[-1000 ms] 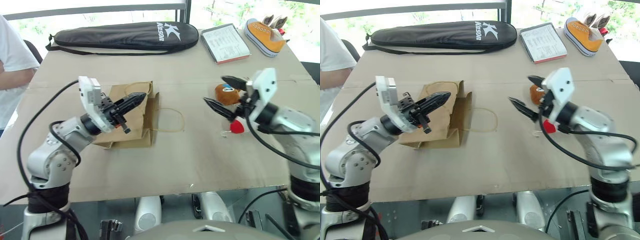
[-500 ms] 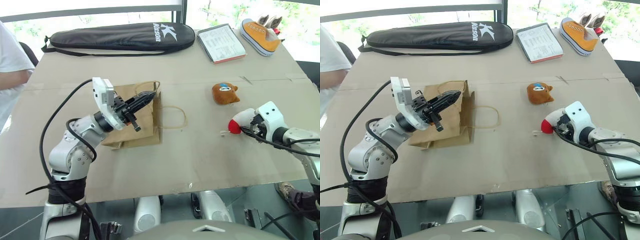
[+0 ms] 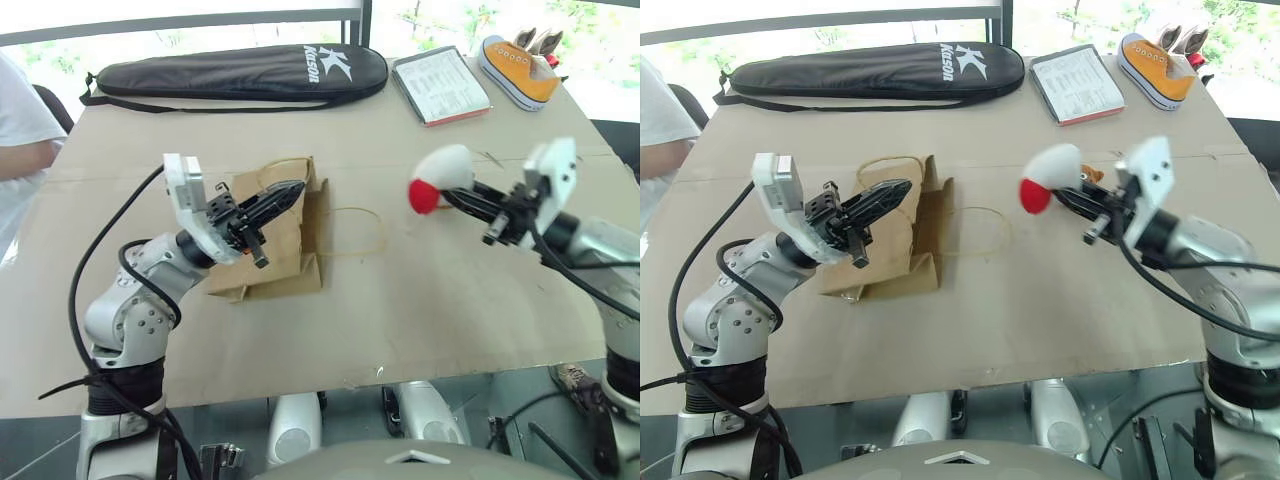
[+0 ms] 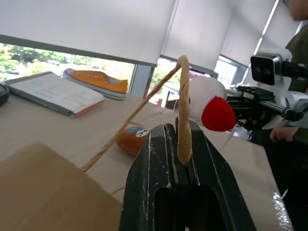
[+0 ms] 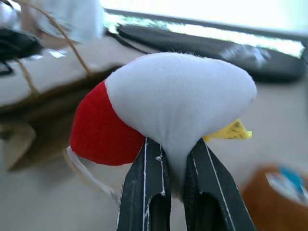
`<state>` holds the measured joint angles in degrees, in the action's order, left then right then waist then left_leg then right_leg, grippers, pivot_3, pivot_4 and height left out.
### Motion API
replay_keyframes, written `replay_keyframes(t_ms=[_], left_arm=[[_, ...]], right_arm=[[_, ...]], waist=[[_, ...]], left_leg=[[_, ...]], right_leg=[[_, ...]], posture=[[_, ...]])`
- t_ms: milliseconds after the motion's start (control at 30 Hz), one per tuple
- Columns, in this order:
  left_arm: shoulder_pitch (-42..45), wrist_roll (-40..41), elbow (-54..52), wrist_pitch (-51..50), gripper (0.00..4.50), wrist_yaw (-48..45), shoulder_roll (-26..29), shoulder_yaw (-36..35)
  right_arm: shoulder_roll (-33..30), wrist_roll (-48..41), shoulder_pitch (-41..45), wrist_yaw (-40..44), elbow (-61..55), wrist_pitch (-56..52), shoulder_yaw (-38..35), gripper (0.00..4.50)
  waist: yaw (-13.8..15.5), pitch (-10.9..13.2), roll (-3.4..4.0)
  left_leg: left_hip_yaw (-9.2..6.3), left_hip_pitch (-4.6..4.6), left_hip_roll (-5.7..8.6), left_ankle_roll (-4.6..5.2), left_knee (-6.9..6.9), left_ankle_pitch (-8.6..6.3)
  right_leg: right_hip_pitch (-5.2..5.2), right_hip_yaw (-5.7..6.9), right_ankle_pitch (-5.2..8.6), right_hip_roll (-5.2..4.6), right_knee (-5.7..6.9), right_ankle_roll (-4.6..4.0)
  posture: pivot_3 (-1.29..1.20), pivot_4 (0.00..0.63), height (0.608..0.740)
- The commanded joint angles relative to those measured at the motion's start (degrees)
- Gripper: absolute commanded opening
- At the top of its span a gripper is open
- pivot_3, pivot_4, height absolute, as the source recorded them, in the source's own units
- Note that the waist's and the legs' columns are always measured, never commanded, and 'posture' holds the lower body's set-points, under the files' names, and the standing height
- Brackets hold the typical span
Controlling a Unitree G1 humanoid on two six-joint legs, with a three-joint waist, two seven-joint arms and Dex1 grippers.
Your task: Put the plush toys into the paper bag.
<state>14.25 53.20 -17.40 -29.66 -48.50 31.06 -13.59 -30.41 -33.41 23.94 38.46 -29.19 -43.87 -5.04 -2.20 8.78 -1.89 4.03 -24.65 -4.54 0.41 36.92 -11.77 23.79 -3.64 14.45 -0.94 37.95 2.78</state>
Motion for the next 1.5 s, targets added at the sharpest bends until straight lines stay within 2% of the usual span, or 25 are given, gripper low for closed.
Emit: replay_keyframes(t_ms=[33, 100, 200, 300, 400, 500, 567, 633, 767, 867, 967, 1067, 1133, 1233, 1333, 1400, 1500], left_arm=[[3.2, 3.0, -1.3, -1.1, 0.0, 0.4, -0.3, -0.9], [4.1, 3.7, -1.4, -1.8, 0.0, 1.1, -0.3, -1.2], [4.4, 3.9, -1.7, -2.4, 0.0, 1.5, 0.0, -1.5], [3.7, 3.0, -2.7, -2.5, 0.0, 2.1, 0.3, -1.1], [2.6, 2.3, -3.6, -2.3, 0.0, 3.0, 0.2, -0.8], [1.0, 1.3, -5.1, -1.9, 0.0, 3.3, 0.5, -0.5], [-0.3, 0.4, -6.1, -1.3, 0.0, 2.8, 1.1, -0.4], [-1.7, -0.2, -6.6, -0.9, 0.0, 2.3, 1.6, -0.8], [-4.1, -1.0, -6.7, 0.3, 0.0, 1.6, 2.3, -1.7], [-5.2, -1.7, -6.1, 1.2, 0.0, 1.2, 2.5, -2.6], [-6.0, -2.5, -5.2, 2.5, 0.0, 1.4, 1.9, -3.1], [-6.3, -3.5, -5.1, 3.7, 0.0, 1.7, 0.9, -2.4], [-6.3, -3.7, -5.1, 4.2, 0.0, 2.1, 0.3, -2.2], [-6.5, -4.4, -5.2, 4.7, 0.0, 2.1, -0.6, -1.8], [-6.5, -5.2, -4.8, 5.2, 0.0, 1.8, -1.4, -0.7], [-5.8, -5.8, -4.3, 5.5, 0.0, 1.4, -1.8, 0.0], [-4.9, -6.3, -3.6, 6.0, 0.0, 1.1, -1.8, 0.3]], right_arm=[[3.7, 8.6, 7.6, 1.5, 8.3, 6.4, 13.7, 0.03], [7.6, 14.4, 12.2, 2.2, 17.1, 11.9, 20.7, 0.03], [10.8, 19.1, 14.9, 3.3, 24.7, 17.1, 25.4, 0.03], [15.9, 20.2, 17.2, 5.9, 30.9, 20.5, 28.9, 0.03], [18.4, 21.3, 19.1, 12.4, 36.6, 23.6, 32.4, 0.03], [20.1, 22.8, 21.5, 17.6, 43.5, 28.1, 33.7, 0.94], [20.6, 26.1, 23.0, 17.0, 47.6, 33.1, 34.1, 2.01], [20.2, 27.4, 23.8, 17.3, 49.0, 35.5, 33.3, 2.8], [17.3, 28.8, 23.3, 17.1, 47.4, 37.9, 30.5, 2.8], [12.5, 25.9, 20.7, 18.8, 39.5, 27.9, 27.4, 2.8], [9.2, 19.0, 16.2, 16.4, 27.0, 18.9, 19.2, 2.8], [6.9, 12.3, 12.7, 11.7, 17.5, 7.8, 10.1, 2.8], [4.4, 13.5, 11.8, 8.1, 16.8, 5.4, 6.5, 2.8], [0.4, 21.2, 13.3, 0.9, 23.4, 5.5, 6.5, 2.8], [-2.7, 30.1, 17.5, -3.5, 36.6, 5.3, 12.7, 2.8], [-2.0, 32.3, 20.3, -3.3, 46.2, 6.3, 15.2, 2.8], [-0.3, 33.0, 23.0, -1.6, 55.2, 8.5, 16.2, 1.92]], waist=[[0.0, 0.0, 0.0], [-0.1, 0.0, 0.0], [0.4, 0.0, -0.01], [0.5, 0.0, -0.01], [0.2, 0.0, 0.0], [0.1, 0.0, 0.01], [0.2, 0.0, 0.02], [0.2, 0.0, 0.04], [0.3, 0.0, 0.05], [0.5, 0.1, 0.06], [0.6, 0.1, 0.06], [0.9, 0.1, 0.08], [0.9, 0.1, 0.08], [1.2, 0.1, 0.08], [1.1, 0.1, 0.08], [1.0, 0.1, 0.08], [0.7, 0.1, 0.09]], left_leg=[[0.0, -0.01, 0.0, 0.0, 0.0, 0.0], [0.02, -0.02, 0.0, 0.0, 0.0, 0.0], [0.01, -0.1, 0.01, 0.0, -0.03, 0.0], [0.01, -0.15, 0.02, 0.0, -0.06, 0.0], [0.0, -0.12, 0.0, 0.0, -0.08, 0.0], [-0.03, -0.09, -0.01, 0.0, -0.1, 0.0], [-0.03, -0.09, 0.0, 0.0, -0.1, 0.0], [-0.01, -0.09, 0.0, -0.01, -0.08, 0.0], [0.0, -0.09, 0.0, -0.01, -0.08, 0.0], [-0.01, -0.1, 0.0, -0.01, -0.09, 0.0], [0.0, -0.09, -0.01, -0.02, -0.12, 0.0], [0.01, -0.07, -0.01, -0.02, -0.16, -0.01], [0.03, -0.06, -0.01, -0.02, -0.15, -0.01], [0.08, -0.02, 0.0, -0.02, -0.12, 0.0], [0.21, -0.01, 0.01, -0.01, -0.06, 0.0], [0.24, -0.01, 0.02, -0.01, -0.05, 0.0], [0.22, -0.03, 0.02, 0.0, -0.08, 0.0]], right_leg=[[0.01, 0.0, 0.0, 0.0, 0.0, 0.0], [0.01, -0.02, -0.01, 0.01, -0.01, 0.0], [0.05, 0.02, -0.02, 0.01, -0.02, 0.04], [0.07, 0.05, -0.03, -0.02, -0.06, 0.05], [0.08, 0.06, -0.03, 0.01, -0.02, 0.05], [0.07, 0.09, -0.03, 0.01, 0.02, 0.05], [0.06, 0.11, -0.03, 0.0, 0.01, 0.05], [0.06, 0.12, -0.02, -0.02, 0.0, 0.04], [0.07, 0.12, -0.02, -0.03, 0.0, 0.03], [0.07, 0.12, -0.02, -0.04, 0.01, 0.03], [0.07, 0.12, -0.02, -0.06, 0.0, 0.02], [0.08, 0.12, -0.02, -0.05, 0.01, 0.02], [0.08, 0.11, -0.02, -0.06, 0.0, 0.02], [0.07, 0.07, 0.09, -0.06, -0.01, -0.17], [0.08, -0.08, 0.09, -0.07, -0.02, -0.19], [0.09, -0.12, 0.09, -0.07, -0.03, -0.2], [0.11, -0.15, 0.09, -0.02, -0.03, -0.19]], posture=[[0.0, 0.15, 0.74], [0.0, 0.15, 0.74], [0.0, 0.15, 0.74], [0.0, 0.15, 0.74], [0.0, 0.15, 0.74], [0.0, 0.15, 0.74], [0.0, 0.15, 0.74], [0.0, 0.15, 0.74], [0.0, 0.15, 0.74], [0.0, 0.15, 0.74], [0.0, 0.15, 0.74], [0.0, 0.15, 0.74], [0.0, 0.15, 0.74], [0.0, 0.15, 0.74], [0.0, 0.15, 0.74], [0.0, 0.15, 0.74], [0.0, 0.15, 0.74]])
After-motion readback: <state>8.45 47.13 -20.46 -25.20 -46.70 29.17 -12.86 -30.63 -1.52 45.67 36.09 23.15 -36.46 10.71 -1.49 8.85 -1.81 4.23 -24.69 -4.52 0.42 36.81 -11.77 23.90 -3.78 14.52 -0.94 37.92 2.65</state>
